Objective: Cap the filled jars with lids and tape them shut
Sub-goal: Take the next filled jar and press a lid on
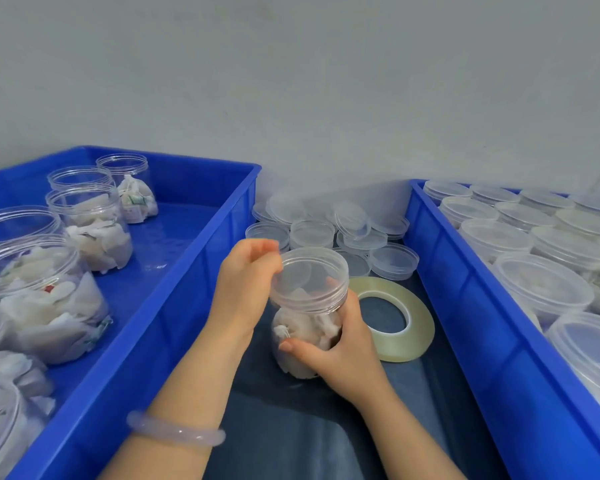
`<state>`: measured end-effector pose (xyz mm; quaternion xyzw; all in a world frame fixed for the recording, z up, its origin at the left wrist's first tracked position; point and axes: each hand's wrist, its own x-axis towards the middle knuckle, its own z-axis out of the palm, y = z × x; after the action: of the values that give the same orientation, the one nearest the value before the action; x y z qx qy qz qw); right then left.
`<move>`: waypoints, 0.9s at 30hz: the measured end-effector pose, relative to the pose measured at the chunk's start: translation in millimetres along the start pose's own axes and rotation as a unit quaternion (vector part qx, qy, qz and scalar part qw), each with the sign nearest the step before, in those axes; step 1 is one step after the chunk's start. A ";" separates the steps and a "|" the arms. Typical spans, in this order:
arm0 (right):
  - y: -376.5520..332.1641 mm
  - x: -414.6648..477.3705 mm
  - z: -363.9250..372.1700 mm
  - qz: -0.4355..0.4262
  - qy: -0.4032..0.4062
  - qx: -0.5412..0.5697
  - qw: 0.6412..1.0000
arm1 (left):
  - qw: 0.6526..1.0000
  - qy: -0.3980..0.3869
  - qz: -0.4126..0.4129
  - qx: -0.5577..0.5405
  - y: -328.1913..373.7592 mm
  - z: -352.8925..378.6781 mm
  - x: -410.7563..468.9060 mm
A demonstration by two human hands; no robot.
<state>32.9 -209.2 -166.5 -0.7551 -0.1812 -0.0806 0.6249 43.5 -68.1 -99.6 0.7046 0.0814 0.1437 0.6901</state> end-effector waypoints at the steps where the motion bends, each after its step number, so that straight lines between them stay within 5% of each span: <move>1: -0.3 0.0 0.1 -0.002 0.001 0.003 1.000 | 1.000 -0.020 0.021 -0.012 -1.2 3.2 -3.0; 4: 0.9 0.3 -0.8 -0.013 -0.002 0.008 1.000 | 0.993 -0.069 0.091 -0.031 -6.7 12.3 -12.9; 9: -1.8 -1.1 -2.7 -0.019 -0.036 0.048 0.998 | 0.983 -0.016 0.182 0.030 -12.4 17.4 -12.2; 14: -41.4 22.9 -9.8 -0.053 0.127 0.088 0.987 | 0.972 -0.041 0.221 0.064 -15.6 13.4 -7.0; 18: -56.1 41.6 5.0 -0.024 0.074 0.039 0.996 | 0.974 -0.028 0.227 -0.008 -21.2 19.7 -8.6; 22: -49.1 39.2 11.0 -0.043 0.117 0.068 0.990 | 0.967 -0.014 0.234 -0.102 -26.2 23.9 -7.9; 27: -43.6 38.5 13.2 -0.054 0.150 0.055 0.986 | 0.965 -0.063 0.241 -0.088 -37.4 20.4 -5.8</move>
<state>50.6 -183.0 -115.9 -0.6882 -0.1302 -0.2164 0.6802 47.6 -88.0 -137.5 0.6479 -0.1474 0.2678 0.6977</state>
